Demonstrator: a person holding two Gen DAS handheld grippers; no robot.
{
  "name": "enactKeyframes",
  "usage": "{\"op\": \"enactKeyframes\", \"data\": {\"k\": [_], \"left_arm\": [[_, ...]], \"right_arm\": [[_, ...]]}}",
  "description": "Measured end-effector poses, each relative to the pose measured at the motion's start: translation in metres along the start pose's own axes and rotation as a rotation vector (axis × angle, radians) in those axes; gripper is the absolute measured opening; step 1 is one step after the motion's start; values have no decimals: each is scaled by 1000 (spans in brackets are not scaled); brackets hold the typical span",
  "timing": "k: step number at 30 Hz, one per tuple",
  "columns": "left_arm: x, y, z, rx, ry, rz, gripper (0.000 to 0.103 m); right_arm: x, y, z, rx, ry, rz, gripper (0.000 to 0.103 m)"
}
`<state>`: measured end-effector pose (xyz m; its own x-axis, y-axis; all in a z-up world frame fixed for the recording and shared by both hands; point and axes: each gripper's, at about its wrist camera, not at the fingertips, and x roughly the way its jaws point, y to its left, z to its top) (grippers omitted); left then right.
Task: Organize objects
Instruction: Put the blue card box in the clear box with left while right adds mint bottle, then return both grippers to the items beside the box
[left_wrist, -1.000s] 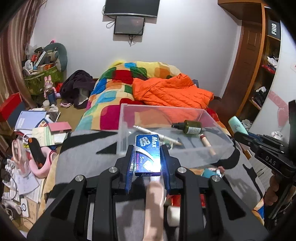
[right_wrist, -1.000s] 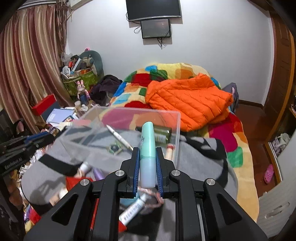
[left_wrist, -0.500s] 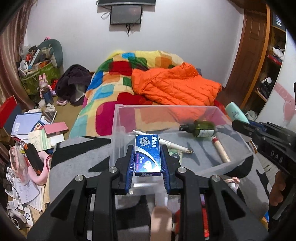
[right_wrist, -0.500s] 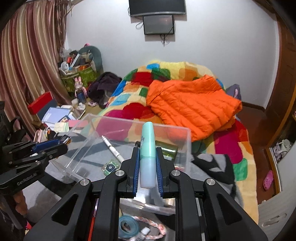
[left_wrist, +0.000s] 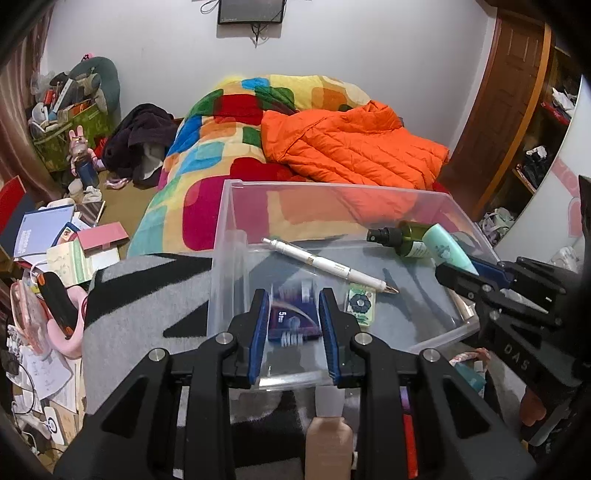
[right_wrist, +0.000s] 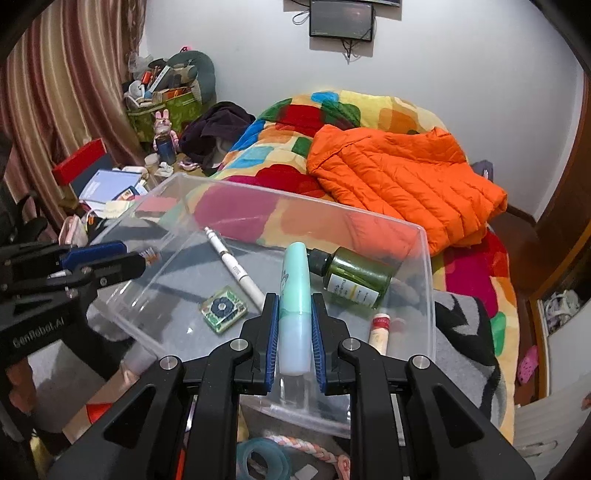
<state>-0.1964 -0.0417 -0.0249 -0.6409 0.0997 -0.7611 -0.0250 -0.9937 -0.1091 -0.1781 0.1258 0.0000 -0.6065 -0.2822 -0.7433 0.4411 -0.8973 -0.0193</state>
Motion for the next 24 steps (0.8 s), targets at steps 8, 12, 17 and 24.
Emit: {"op": "enactKeyframes", "data": {"k": [8,12,17,24], "left_arm": [[-29,-10,-4,34,-53,0,28],[-46,-13,-6,35,-75,-13,35],[-67,-17,-17,41,-111,-14,52],[-81,-21,-41,54,-107,-12,59]], "right_arm": [[-19,5,-3,-13,-23,0,17],[-34,7,-6,-6,-48,10,29],[-55,12,-13,-20,-79,-5,33],[-80,8,-36,3,-107,-11,46]]}}
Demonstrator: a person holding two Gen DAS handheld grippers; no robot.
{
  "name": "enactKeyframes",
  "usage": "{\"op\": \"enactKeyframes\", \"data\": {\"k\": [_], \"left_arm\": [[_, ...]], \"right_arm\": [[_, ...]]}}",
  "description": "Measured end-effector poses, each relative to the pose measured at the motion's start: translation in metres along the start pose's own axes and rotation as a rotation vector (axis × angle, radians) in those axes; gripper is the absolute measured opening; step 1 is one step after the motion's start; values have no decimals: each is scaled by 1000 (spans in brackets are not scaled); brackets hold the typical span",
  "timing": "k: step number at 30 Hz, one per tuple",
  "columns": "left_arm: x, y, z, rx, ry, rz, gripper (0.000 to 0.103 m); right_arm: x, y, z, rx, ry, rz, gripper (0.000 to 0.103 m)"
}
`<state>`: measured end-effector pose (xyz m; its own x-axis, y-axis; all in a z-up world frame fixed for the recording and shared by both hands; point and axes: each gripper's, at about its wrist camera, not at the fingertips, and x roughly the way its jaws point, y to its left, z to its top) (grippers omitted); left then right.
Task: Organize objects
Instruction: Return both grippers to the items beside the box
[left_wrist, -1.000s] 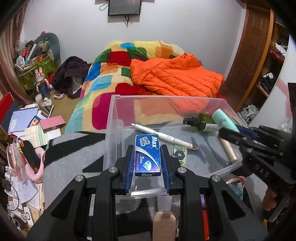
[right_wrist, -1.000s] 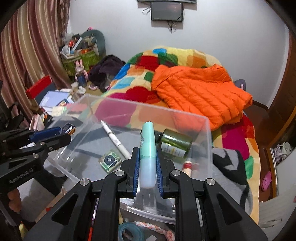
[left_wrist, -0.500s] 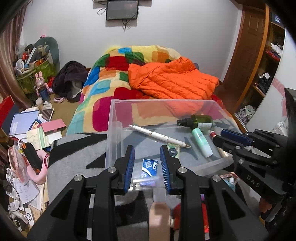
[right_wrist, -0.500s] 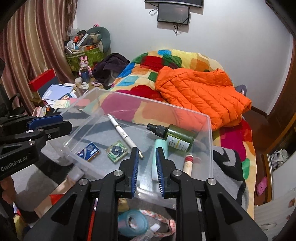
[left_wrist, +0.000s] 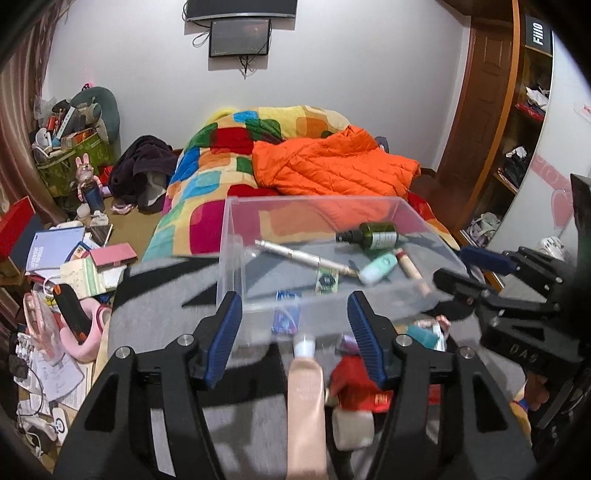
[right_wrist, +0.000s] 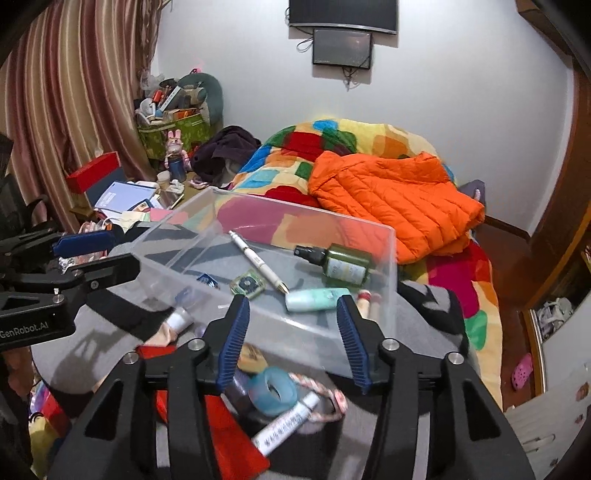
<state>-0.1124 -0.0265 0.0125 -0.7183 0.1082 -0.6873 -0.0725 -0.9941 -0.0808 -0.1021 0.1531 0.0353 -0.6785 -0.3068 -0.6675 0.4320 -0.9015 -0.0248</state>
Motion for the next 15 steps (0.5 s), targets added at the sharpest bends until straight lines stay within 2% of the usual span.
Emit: {"op": "enactKeyframes", "data": {"k": [7,15], "left_arm": [[0,-12,-36,36,57,0,59],[1,-22,-71,23,111,-47,59]], "right_arm": [[-4,-19,-33,61,57,-7,46],[5,-36,-68,170,147,33,46]]}}
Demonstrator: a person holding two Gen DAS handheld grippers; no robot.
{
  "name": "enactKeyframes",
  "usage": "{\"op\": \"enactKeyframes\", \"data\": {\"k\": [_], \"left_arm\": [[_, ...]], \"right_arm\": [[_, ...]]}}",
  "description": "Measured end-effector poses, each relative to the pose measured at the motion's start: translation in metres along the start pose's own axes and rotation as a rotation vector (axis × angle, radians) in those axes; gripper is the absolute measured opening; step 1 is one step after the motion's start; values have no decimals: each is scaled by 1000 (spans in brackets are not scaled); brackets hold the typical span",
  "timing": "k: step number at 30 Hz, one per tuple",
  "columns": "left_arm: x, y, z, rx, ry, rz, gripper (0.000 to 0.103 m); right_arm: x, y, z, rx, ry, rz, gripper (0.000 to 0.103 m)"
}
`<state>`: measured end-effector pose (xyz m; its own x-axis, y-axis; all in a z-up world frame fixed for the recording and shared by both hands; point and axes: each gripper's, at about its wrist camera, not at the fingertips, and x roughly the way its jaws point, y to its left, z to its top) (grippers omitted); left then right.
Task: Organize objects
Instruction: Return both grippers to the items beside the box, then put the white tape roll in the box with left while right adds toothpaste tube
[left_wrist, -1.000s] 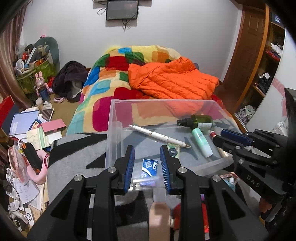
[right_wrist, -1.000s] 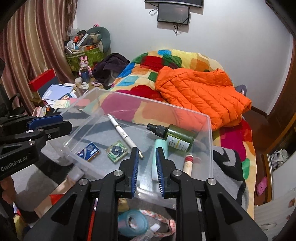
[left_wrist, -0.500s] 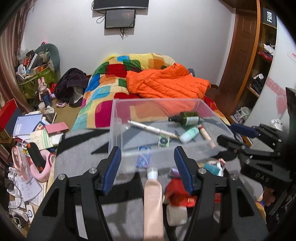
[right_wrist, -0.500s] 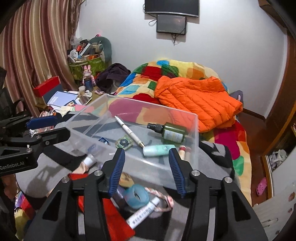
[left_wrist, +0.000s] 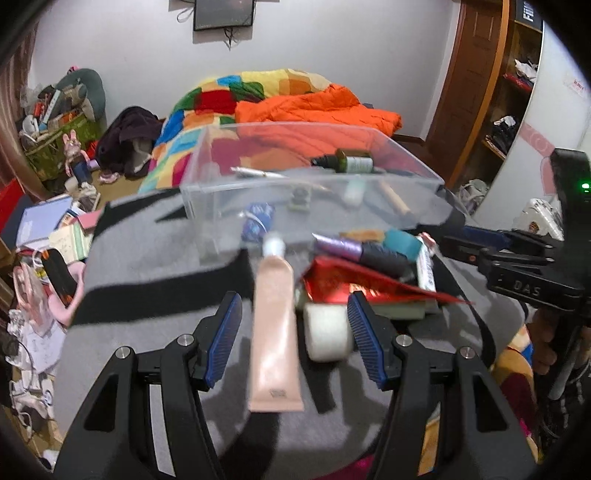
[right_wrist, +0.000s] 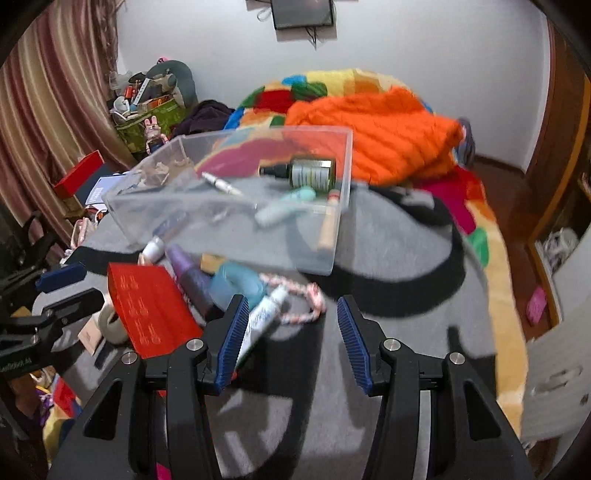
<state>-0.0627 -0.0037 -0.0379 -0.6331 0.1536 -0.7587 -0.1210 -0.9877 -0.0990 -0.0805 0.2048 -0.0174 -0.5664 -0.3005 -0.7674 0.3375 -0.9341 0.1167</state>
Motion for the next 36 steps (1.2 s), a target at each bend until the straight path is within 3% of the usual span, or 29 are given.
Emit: {"op": "enactKeyframes", "data": {"k": [8,9,11,14,18,24,30,36], "left_arm": [[14,-7,-14,-3,38,-20,57],[15,-7,-14,-5,36,-25,53],[15,-8,-14,-3,29,-39,33],[16,-9,-16,-11,21,-48,24],[12,-8,-15,-20,11,-44,24],[-7,2,-12,-49,-31,-32,24],[-30,8,-1,-51,-92,9,24],[-39,13,13,-63,-131,27,24]], "right_arm": [[19,15,-11,-9,56,38,46],[22,17,-11,-8,61,41,46],[25,17,-11,3,64,44,46],[26,15,-12,20,61,62,29],[21,15,-12,23,47,56,17],[8,8,-15,34,22,34,8],[-1,3,-11,41,-7,29,8],[13,1,-8,50,50,67,13]]}}
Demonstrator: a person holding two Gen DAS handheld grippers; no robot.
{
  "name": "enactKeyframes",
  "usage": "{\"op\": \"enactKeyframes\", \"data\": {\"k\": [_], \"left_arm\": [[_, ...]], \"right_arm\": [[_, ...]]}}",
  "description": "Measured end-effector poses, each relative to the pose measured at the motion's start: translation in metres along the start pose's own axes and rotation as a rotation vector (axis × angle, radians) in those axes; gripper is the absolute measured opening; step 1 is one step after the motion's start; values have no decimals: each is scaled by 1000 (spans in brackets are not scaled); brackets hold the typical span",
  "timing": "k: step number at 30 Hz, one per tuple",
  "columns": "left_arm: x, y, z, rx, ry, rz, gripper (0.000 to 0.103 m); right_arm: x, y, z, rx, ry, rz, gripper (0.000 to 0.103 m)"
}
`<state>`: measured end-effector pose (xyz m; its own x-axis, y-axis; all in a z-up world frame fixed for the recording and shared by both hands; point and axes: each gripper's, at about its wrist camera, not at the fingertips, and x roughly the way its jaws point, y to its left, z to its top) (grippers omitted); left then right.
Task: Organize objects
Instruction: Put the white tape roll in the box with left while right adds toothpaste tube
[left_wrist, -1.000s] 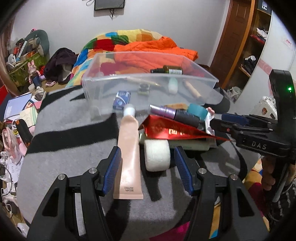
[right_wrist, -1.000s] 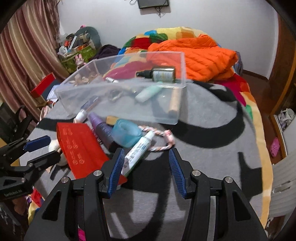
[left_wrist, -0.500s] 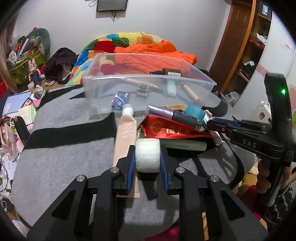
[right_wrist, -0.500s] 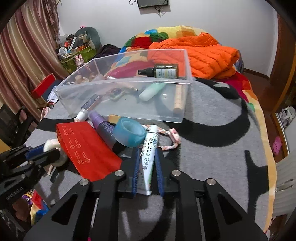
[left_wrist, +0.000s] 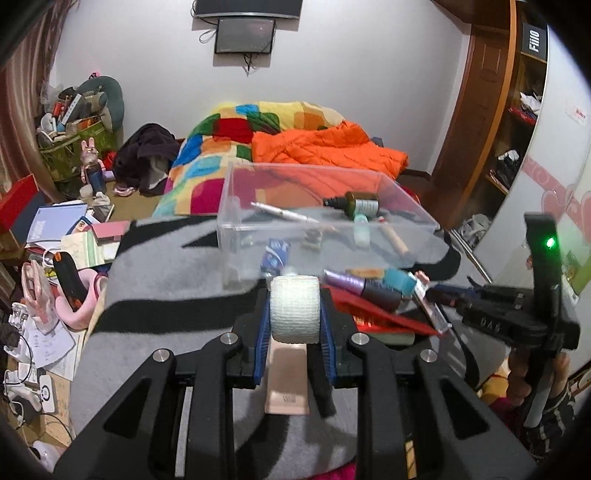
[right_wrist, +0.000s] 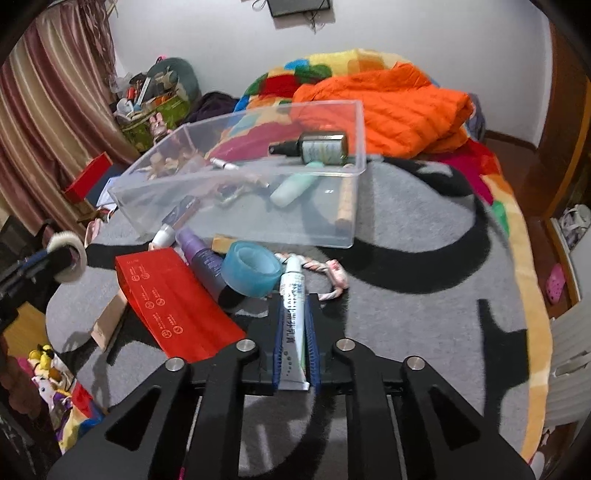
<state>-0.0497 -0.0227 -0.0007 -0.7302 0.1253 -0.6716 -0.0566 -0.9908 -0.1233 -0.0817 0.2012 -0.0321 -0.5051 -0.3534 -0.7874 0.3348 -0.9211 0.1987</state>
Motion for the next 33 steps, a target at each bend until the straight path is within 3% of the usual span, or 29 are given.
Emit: {"op": "enactKeyframes", "data": {"k": [8,18,27,33], "left_arm": [[7,5,21,-13,-26,9,24],[28,9,54,-3,-39,41,24],[58,13,77,-19,-8,37,24],[75,12,87,-13,17,34,24]], "right_arm": [[18,7,-5,-50,14,-41,15],[-13,-4,5,-11,-69,-49,15],[-43,4,61,-31,-210,-21,15],[-36,6,99,-17,-234,-11,15]]}}
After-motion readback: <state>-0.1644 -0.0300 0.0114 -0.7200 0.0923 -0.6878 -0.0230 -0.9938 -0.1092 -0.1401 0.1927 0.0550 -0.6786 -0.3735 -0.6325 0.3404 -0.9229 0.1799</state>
